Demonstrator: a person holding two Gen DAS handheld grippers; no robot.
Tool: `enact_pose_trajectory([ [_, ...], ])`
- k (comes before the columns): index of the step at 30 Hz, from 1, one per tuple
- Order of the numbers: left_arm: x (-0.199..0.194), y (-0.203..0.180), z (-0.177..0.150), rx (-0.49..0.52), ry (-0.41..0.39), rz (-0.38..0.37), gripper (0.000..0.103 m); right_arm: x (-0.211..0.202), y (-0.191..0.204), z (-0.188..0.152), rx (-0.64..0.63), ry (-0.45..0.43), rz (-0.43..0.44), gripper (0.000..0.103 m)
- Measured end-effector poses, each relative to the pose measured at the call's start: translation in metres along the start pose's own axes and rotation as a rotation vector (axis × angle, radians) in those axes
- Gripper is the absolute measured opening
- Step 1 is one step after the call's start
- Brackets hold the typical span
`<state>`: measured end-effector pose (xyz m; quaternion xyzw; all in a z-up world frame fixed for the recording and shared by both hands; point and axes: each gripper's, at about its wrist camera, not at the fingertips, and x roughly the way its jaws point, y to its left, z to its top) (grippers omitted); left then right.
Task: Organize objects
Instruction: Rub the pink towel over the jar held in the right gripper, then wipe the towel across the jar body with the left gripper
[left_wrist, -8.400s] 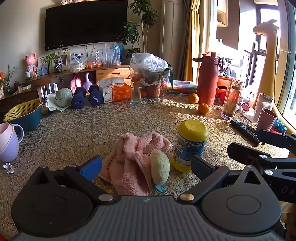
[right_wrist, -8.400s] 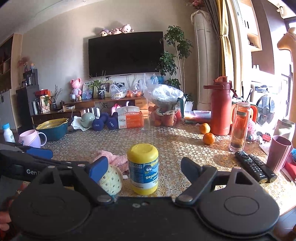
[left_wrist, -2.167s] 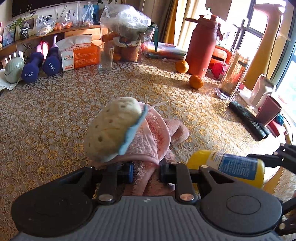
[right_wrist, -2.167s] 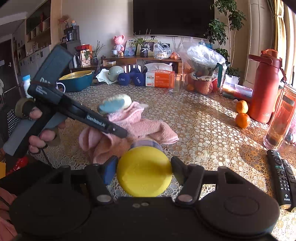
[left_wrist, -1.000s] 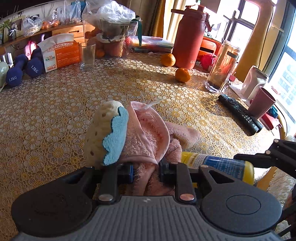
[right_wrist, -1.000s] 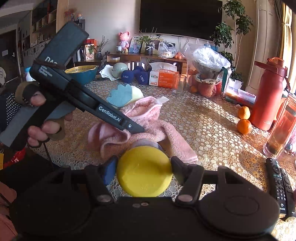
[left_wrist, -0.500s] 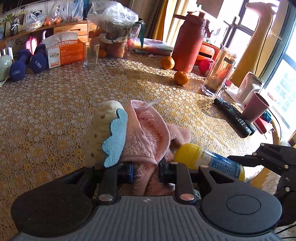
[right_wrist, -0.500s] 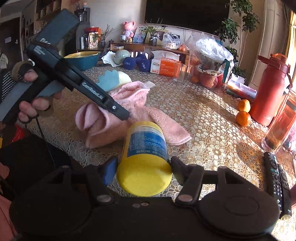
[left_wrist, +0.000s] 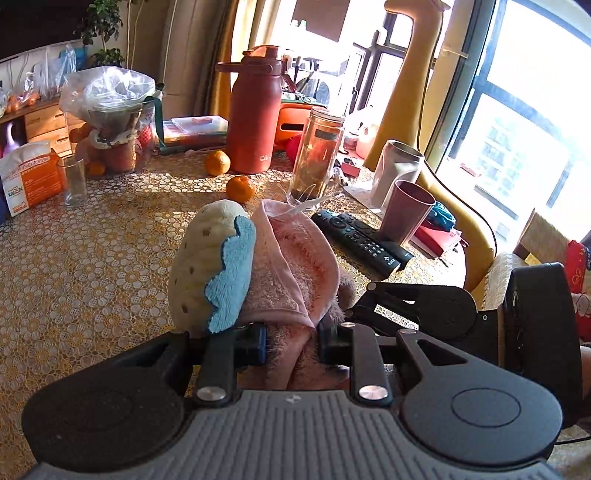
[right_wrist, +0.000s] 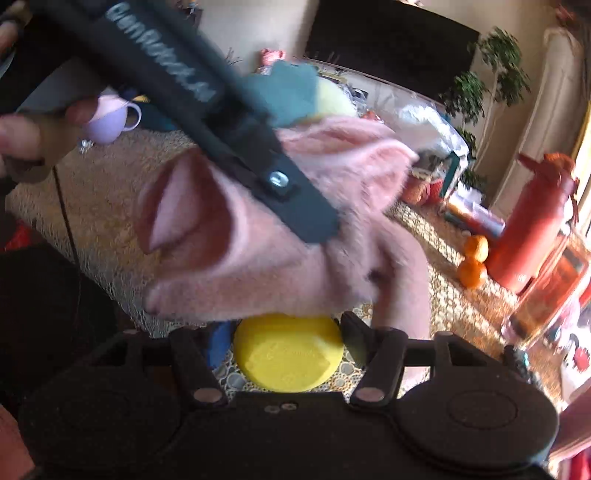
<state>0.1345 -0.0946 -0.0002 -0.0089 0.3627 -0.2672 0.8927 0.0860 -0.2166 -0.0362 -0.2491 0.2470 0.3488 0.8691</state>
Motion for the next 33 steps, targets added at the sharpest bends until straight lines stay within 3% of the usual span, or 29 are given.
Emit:
enact_pose_trajectory([
  [4, 0.019, 0.007, -0.007, -0.013, 0.046, 0.037, 0.023, 0.004, 0.003, -0.001, -0.042, 0.008, -0.01, 0.062],
  [10, 0.026, 0.026, -0.01, -0.048, 0.053, 0.074, 0.023, 0.009, 0.004, -0.009, -0.024, 0.03, -0.012, 0.062],
  [17, 0.026, 0.035, -0.01, -0.047, 0.039, 0.096, 0.023, 0.001, -0.022, -0.018, 0.235, 0.013, 0.055, 0.065],
  [24, 0.014, 0.056, -0.019, -0.118, 0.031, 0.096, 0.023, 0.001, -0.053, -0.04, 0.545, 0.01, 0.169, 0.072],
  [33, -0.001, 0.081, -0.032, -0.226, 0.026, 0.126, 0.023, 0.014, -0.051, -0.03, 0.544, -0.031, 0.214, 0.073],
])
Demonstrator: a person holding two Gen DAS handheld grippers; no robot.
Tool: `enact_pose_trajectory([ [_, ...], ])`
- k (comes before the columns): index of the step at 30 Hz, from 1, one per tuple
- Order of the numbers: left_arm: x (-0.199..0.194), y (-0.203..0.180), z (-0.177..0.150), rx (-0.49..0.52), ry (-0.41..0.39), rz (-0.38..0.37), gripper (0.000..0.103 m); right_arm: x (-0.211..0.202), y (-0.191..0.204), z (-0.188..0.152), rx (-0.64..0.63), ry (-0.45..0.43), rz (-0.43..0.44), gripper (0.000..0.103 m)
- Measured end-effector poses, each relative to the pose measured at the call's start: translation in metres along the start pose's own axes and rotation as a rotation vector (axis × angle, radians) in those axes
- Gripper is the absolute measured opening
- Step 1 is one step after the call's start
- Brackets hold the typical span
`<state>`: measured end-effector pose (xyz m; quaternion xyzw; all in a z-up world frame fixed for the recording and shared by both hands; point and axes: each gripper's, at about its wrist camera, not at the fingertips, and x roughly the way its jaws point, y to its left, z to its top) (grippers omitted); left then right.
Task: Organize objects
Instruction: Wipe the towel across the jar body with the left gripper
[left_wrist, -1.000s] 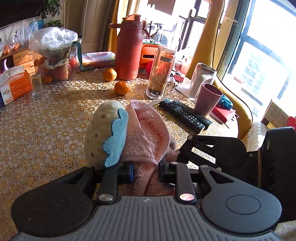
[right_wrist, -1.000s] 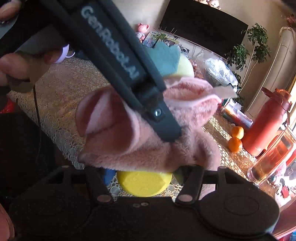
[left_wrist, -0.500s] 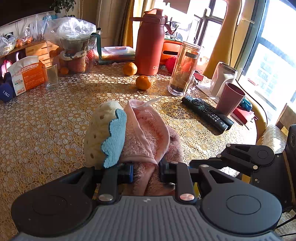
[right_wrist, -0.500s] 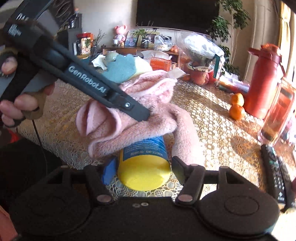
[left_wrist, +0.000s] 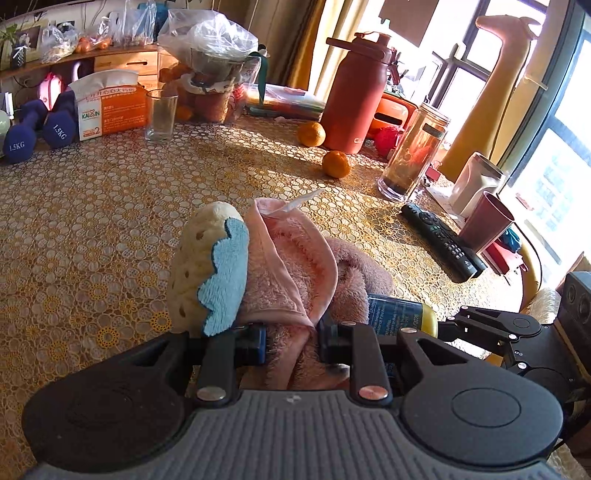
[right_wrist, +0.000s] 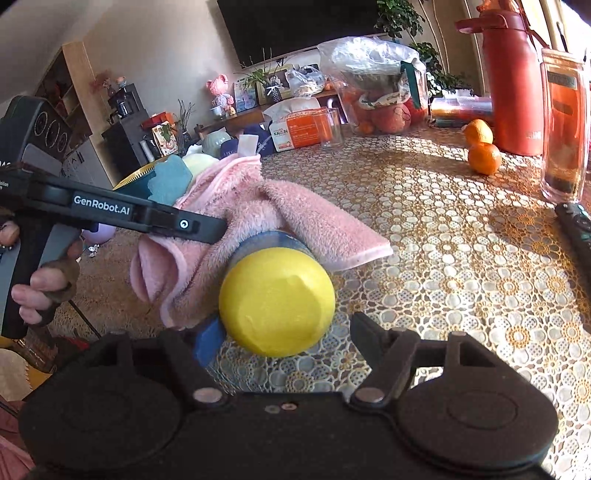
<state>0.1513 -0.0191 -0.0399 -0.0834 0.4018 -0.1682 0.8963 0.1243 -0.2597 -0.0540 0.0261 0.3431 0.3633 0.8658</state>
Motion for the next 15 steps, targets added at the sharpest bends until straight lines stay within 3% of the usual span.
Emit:
enact_pose_trajectory([
  [7, -0.002, 0.008, -0.005, -0.015, 0.0, 0.01, 0.023, 0.0, 0.024, 0.013, -0.1, -0.066, -0.038, 0.07],
  [9, -0.002, 0.012, -0.006, -0.021, 0.002, 0.014, 0.023, 0.0, 0.031, 0.015, -0.139, -0.067, -0.047, 0.062],
  [11, -0.002, 0.015, -0.009, -0.026, 0.007, 0.02, 0.024, 0.0, 0.041, 0.015, -0.2, -0.065, -0.075, 0.062],
  [15, 0.002, 0.026, -0.017, -0.044, 0.051, 0.091, 0.023, 0.002, 0.057, 0.011, -0.306, -0.063, -0.12, 0.062],
])
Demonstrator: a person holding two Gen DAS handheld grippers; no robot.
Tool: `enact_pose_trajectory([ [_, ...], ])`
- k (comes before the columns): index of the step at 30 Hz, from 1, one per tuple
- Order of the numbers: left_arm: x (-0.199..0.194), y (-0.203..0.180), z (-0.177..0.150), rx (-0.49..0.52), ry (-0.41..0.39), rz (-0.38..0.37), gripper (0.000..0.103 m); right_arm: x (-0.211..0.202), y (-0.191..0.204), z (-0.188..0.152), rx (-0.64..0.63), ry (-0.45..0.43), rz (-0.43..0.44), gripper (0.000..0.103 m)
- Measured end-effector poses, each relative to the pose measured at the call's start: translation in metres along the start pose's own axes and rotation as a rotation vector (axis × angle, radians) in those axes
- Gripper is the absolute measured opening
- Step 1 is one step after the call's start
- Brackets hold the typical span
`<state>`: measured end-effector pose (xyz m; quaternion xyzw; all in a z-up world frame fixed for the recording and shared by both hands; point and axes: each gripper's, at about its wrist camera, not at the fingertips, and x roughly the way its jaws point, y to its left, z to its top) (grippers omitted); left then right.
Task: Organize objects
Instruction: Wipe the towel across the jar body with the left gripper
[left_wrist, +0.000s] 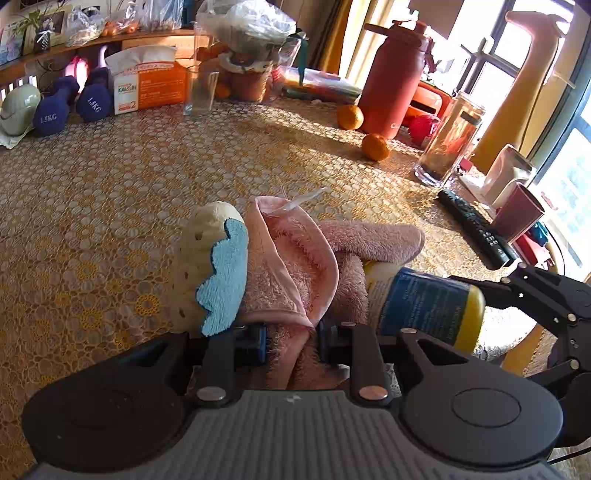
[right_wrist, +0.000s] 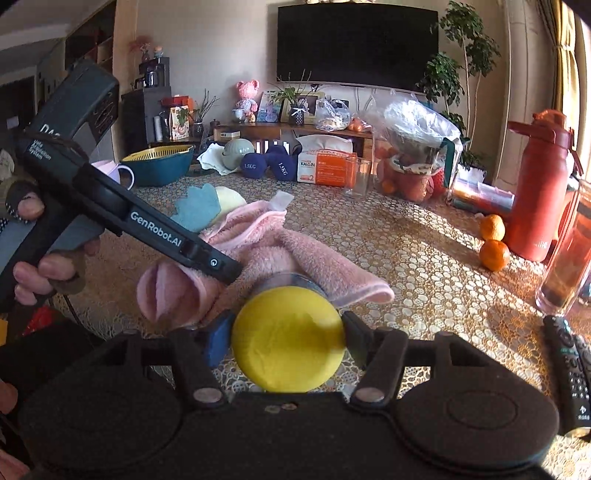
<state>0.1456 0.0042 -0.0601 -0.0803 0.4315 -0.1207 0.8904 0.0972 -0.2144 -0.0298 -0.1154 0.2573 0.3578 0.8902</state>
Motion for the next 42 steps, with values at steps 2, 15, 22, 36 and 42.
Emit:
enact_pose_trajectory([
  [2, -0.006, 0.007, -0.003, -0.021, -0.005, 0.001, 0.023, 0.0, 0.007, 0.001, -0.048, 0.005, -0.014, 0.062],
  [15, -0.086, -0.062, 0.01, 0.194, -0.165, -0.234, 0.023, 0.009, 0.032, 0.014, -0.221, 0.027, -0.054, 0.062],
  [22, -0.054, -0.076, 0.0, 0.262, -0.115, -0.119, 0.023, 0.013, 0.035, 0.017, -0.248, 0.036, -0.055, 0.062],
  [36, -0.019, -0.04, 0.024, 0.169, -0.087, -0.038, 0.023, 0.013, 0.035, 0.013, -0.258, 0.032, -0.049, 0.062],
  [42, 0.005, -0.022, 0.031, 0.153, -0.055, 0.029, 0.023, 0.009, 0.031, 0.01, -0.227, 0.031, -0.038, 0.062],
])
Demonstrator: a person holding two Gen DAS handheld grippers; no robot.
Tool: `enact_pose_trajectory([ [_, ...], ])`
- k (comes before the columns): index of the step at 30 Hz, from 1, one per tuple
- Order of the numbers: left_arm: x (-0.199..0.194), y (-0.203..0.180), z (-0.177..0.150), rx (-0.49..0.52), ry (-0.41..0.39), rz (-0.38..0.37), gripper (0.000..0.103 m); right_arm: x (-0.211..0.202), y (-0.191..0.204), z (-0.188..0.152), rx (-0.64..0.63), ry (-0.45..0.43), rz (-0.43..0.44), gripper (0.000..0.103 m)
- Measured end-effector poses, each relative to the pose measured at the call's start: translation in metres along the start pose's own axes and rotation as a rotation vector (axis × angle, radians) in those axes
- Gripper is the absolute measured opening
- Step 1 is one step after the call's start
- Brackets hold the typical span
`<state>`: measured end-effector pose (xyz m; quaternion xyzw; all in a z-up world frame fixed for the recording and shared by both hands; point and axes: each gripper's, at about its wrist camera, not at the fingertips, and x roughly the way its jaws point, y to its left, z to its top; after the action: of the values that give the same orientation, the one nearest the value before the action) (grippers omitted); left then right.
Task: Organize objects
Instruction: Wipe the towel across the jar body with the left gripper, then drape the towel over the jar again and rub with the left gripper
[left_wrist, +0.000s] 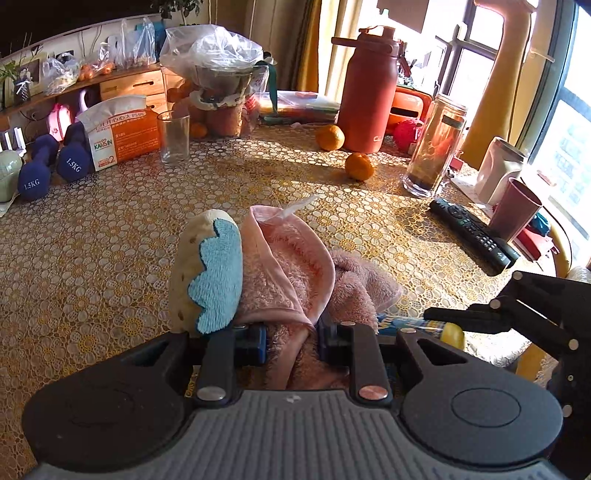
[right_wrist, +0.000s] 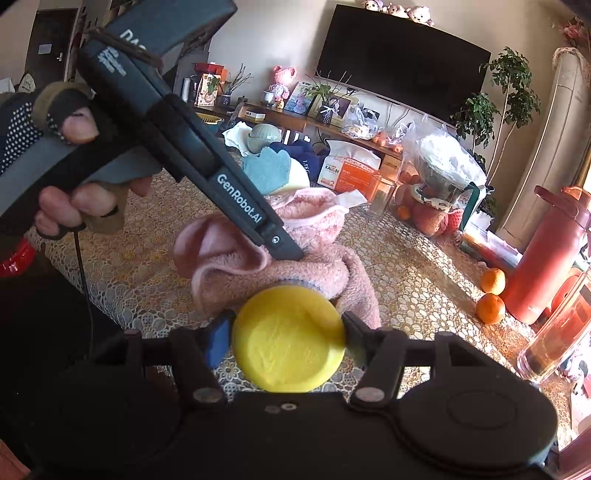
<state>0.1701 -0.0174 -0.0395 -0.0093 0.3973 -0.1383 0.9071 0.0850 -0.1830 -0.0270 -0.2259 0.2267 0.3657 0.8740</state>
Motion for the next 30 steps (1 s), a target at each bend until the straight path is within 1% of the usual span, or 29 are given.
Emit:
enact_pose_trajectory([
  [3, 0.012, 0.008, -0.001, -0.009, 0.032, 0.029, 0.023, -0.001, -0.001, -0.002, 0.008, -0.006, 0.002, 0.062],
  [7, 0.029, 0.012, -0.014, -0.004, 0.092, 0.045, 0.023, -0.003, -0.003, -0.006, 0.016, -0.007, 0.01, 0.062],
  [9, 0.033, 0.012, -0.021, -0.005, 0.103, 0.042, 0.023, -0.004, -0.004, -0.008, 0.009, -0.006, 0.014, 0.062],
  [14, 0.02, 0.014, -0.021, -0.022, 0.082, 0.032, 0.023, -0.005, -0.006, -0.015, -0.003, 0.007, 0.035, 0.062],
  [17, 0.0, 0.011, -0.014, -0.016, 0.033, 0.019, 0.023, -0.005, -0.007, -0.021, -0.018, 0.016, 0.041, 0.062],
  [20, -0.025, 0.001, -0.003, 0.002, -0.029, -0.02, 0.023, -0.005, -0.005, -0.024, -0.032, 0.022, 0.04, 0.062],
  [24, -0.047, -0.022, 0.005, 0.046, -0.076, -0.096, 0.023, -0.004, -0.004, -0.026, -0.038, 0.024, 0.036, 0.062],
  [26, -0.053, -0.04, 0.006, 0.074, -0.082, -0.15, 0.023, -0.004, -0.003, -0.026, -0.046, 0.022, 0.032, 0.062],
  [28, -0.052, -0.056, 0.004, 0.099, -0.069, -0.193, 0.023, -0.004, -0.001, -0.026, -0.064, 0.02, 0.027, 0.062],
  [30, -0.047, -0.07, 0.0, 0.124, -0.05, -0.218, 0.023, -0.004, 0.001, -0.026, -0.08, 0.019, 0.022, 0.062],
])
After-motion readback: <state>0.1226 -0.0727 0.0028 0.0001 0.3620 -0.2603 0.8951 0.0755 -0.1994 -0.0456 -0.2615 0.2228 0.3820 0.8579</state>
